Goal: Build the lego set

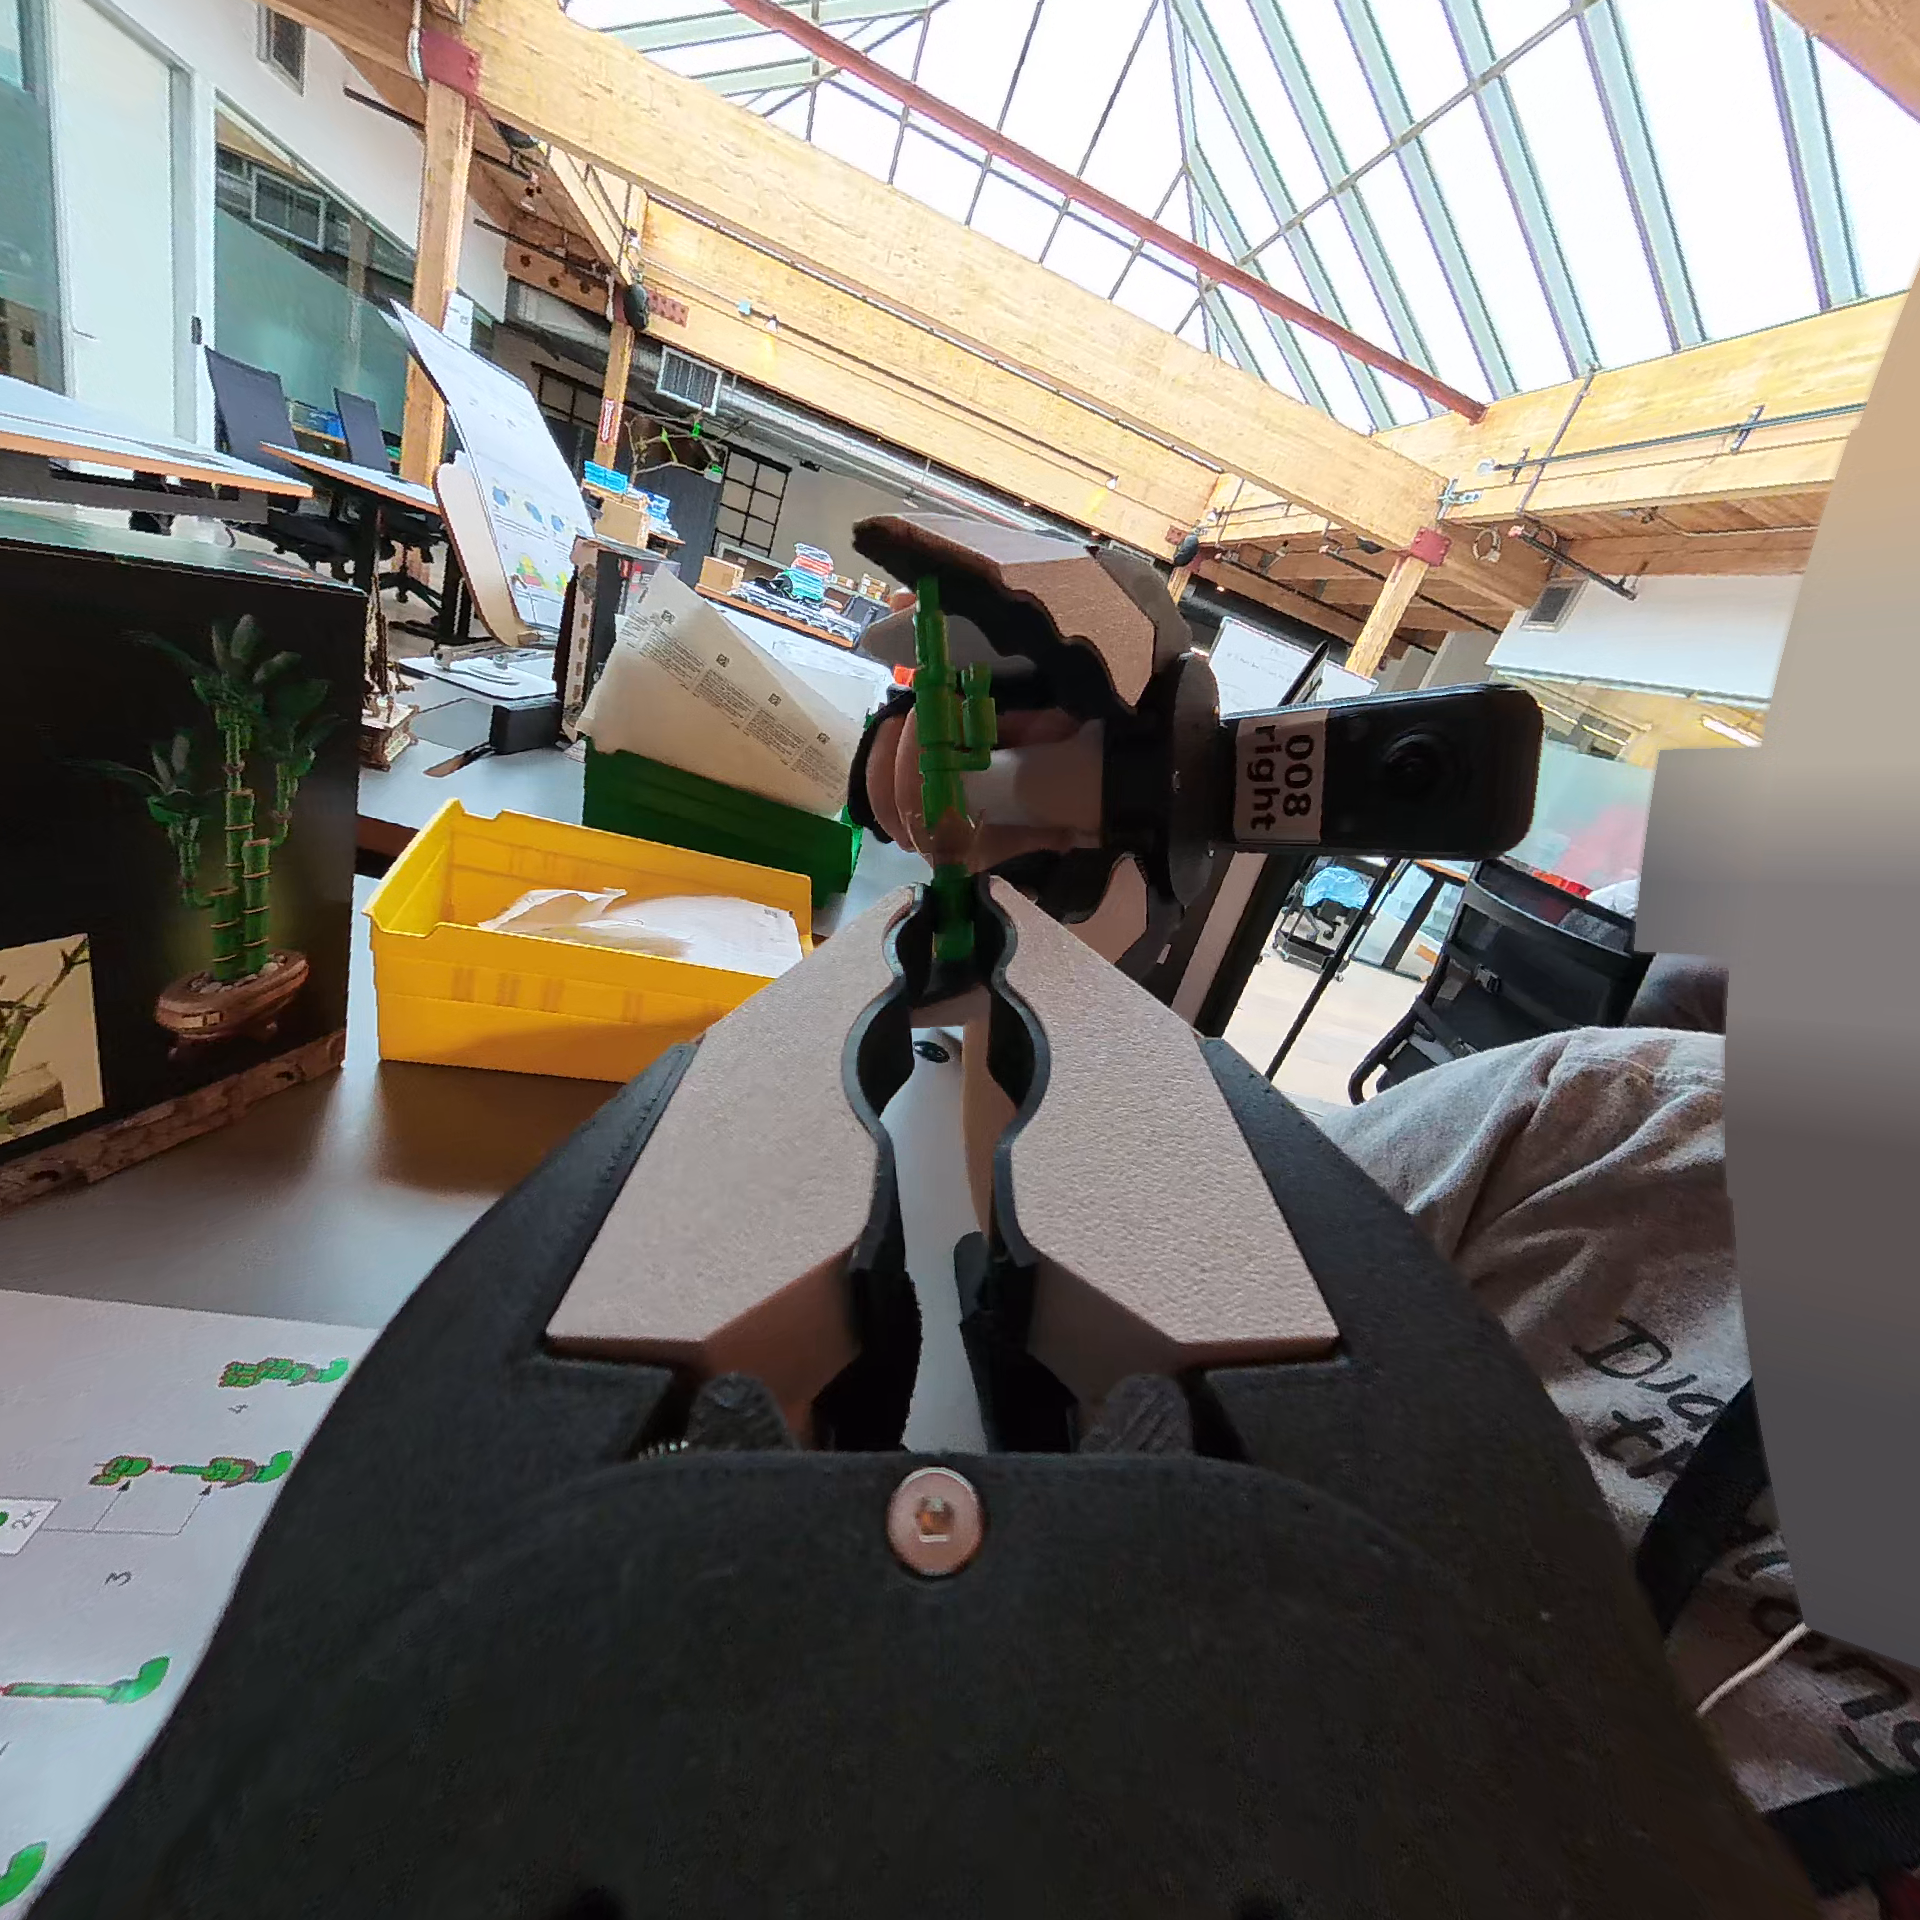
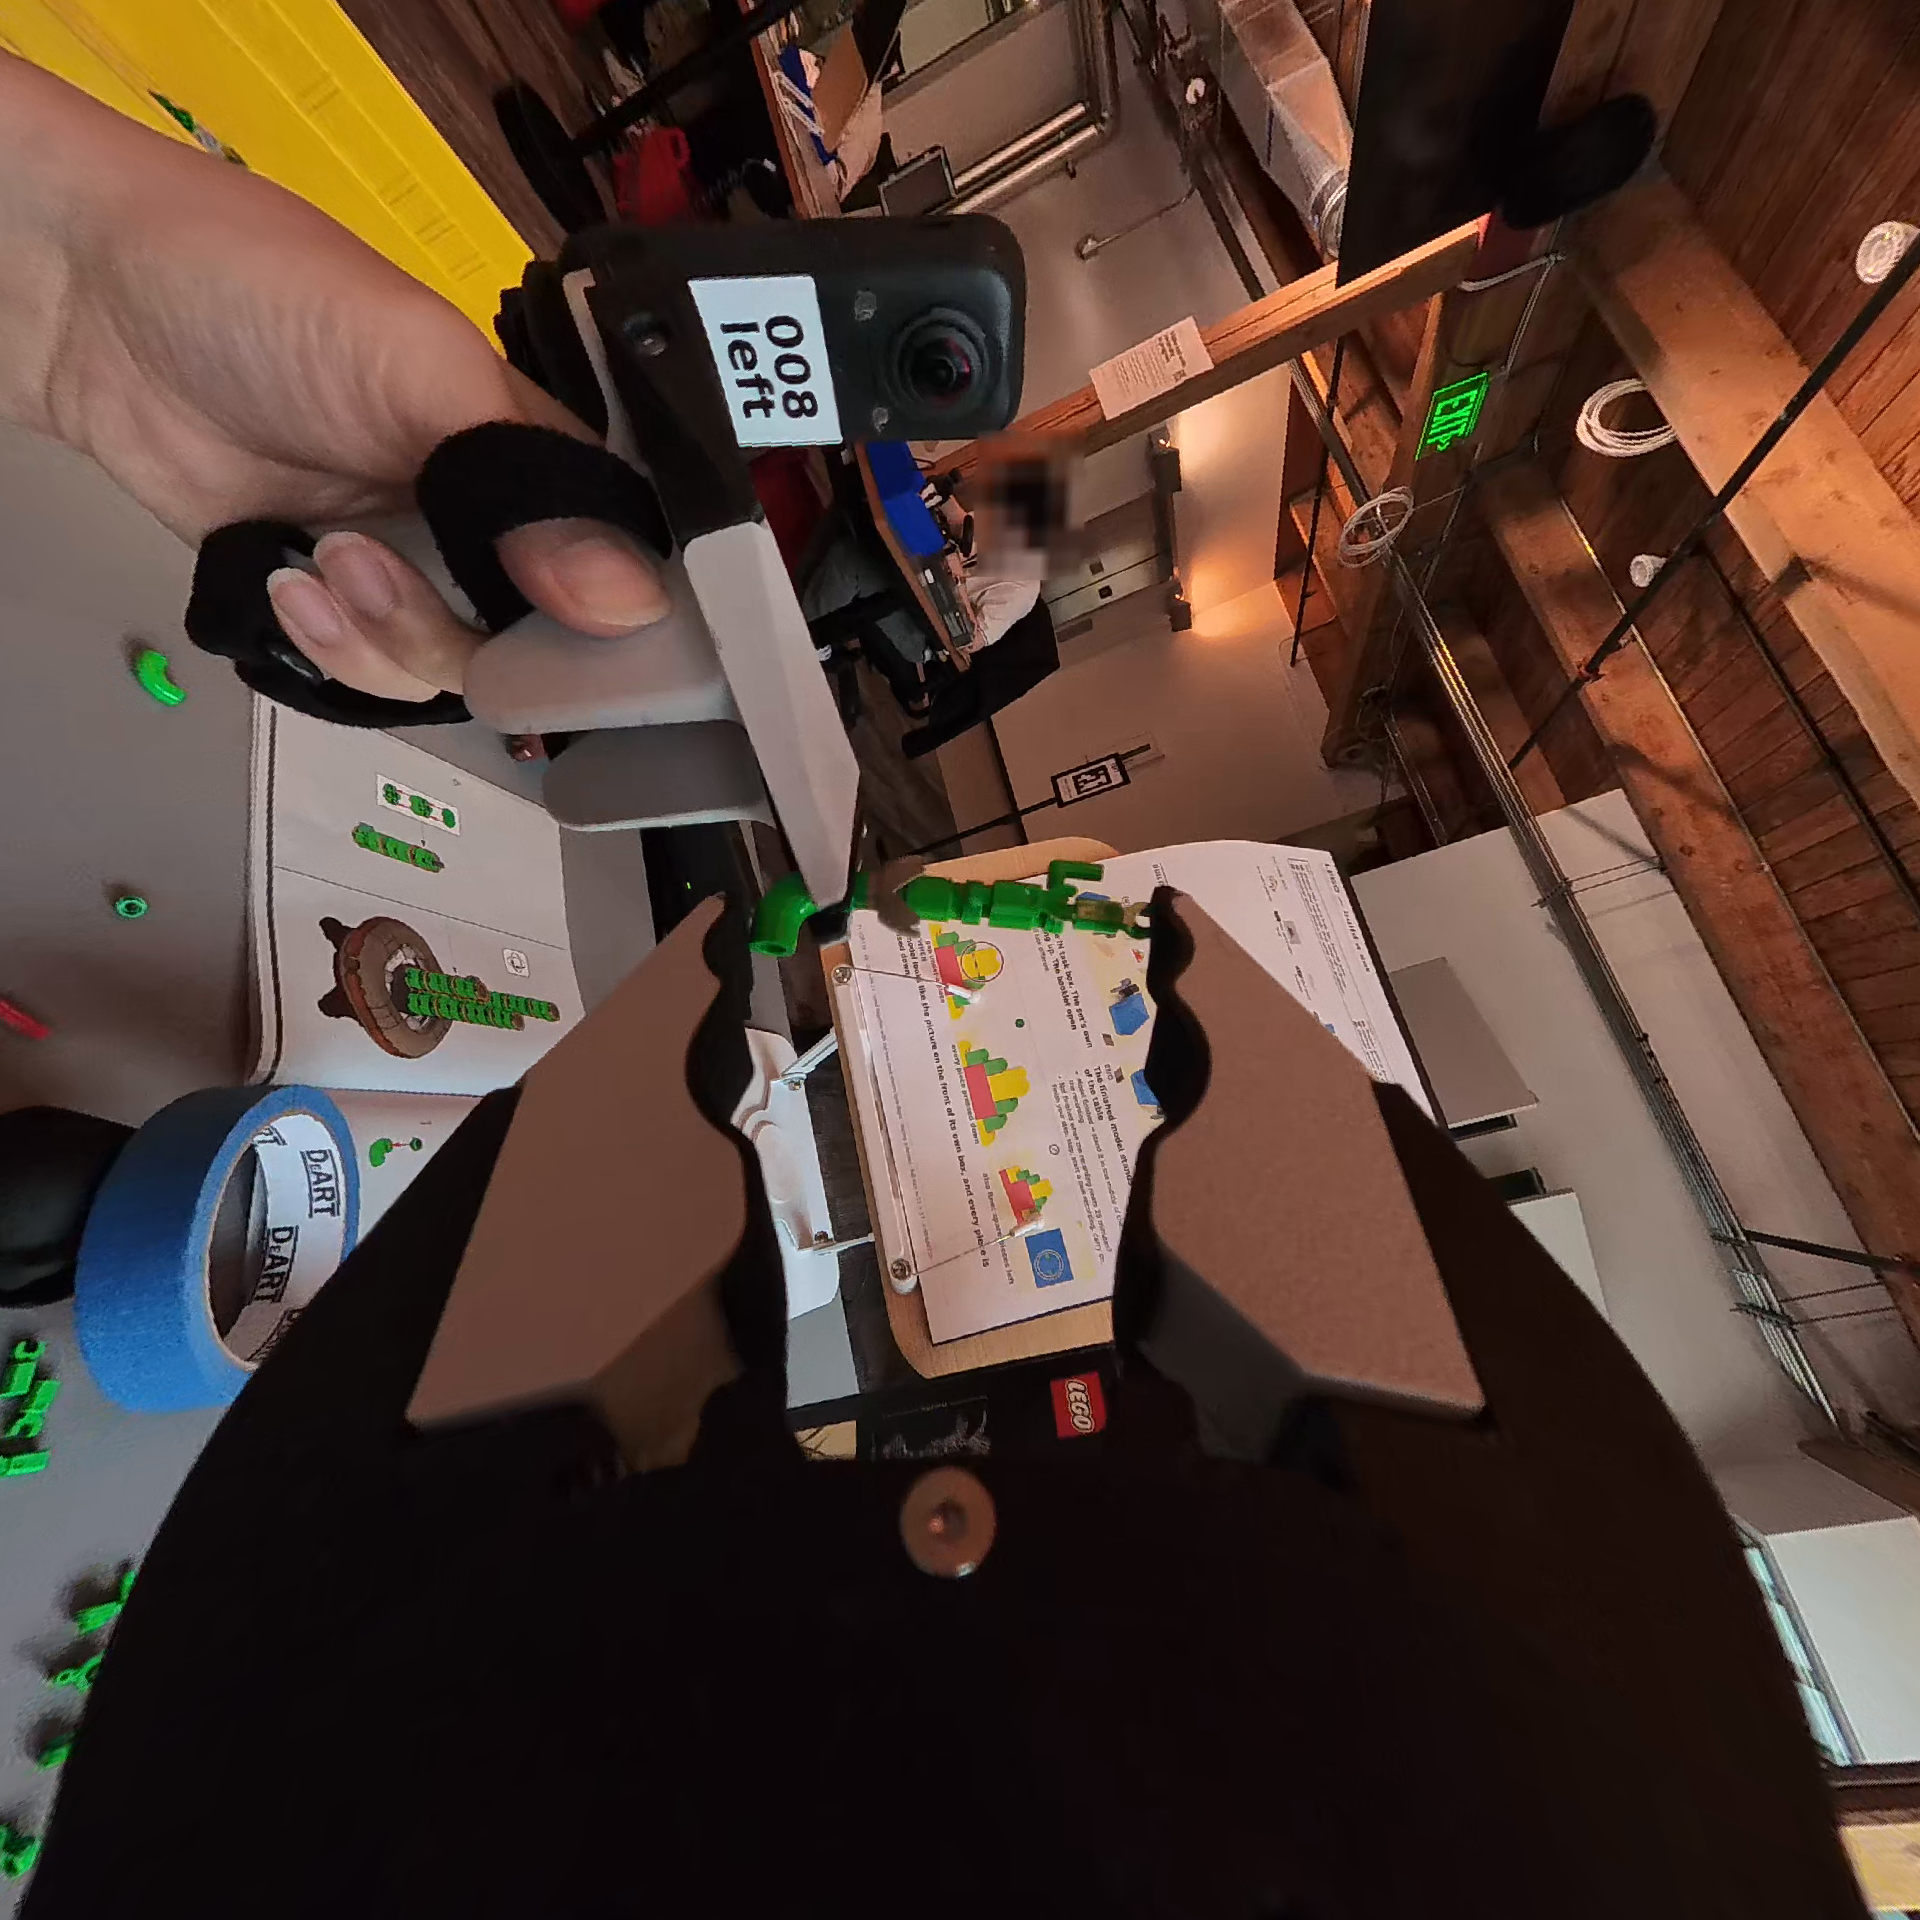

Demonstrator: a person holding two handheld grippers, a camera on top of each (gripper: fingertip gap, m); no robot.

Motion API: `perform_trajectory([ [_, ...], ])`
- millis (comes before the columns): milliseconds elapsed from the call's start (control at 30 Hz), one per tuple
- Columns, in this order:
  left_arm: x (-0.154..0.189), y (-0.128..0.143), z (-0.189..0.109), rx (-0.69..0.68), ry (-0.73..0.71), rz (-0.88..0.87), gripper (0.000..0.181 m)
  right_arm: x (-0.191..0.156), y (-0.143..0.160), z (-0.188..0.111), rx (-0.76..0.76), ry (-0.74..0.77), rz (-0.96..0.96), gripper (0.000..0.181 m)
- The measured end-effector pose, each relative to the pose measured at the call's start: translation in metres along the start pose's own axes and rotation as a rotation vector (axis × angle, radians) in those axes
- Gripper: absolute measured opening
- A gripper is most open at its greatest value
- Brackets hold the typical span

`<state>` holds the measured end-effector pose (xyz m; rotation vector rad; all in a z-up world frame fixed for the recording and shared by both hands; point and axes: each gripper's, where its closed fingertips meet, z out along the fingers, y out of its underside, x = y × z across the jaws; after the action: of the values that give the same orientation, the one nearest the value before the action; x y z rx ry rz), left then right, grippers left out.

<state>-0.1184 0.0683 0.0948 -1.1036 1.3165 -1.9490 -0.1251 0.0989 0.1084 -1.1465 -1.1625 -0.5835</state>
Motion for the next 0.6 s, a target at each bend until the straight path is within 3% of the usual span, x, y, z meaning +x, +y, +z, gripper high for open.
perform_trajectory([
  [600,0.0019,0.0015,0.0027,-0.009,-0.01,0.004,0.005,0.0006,-0.0005,-0.003,0.006,0.007,-0.018,0.073],
])
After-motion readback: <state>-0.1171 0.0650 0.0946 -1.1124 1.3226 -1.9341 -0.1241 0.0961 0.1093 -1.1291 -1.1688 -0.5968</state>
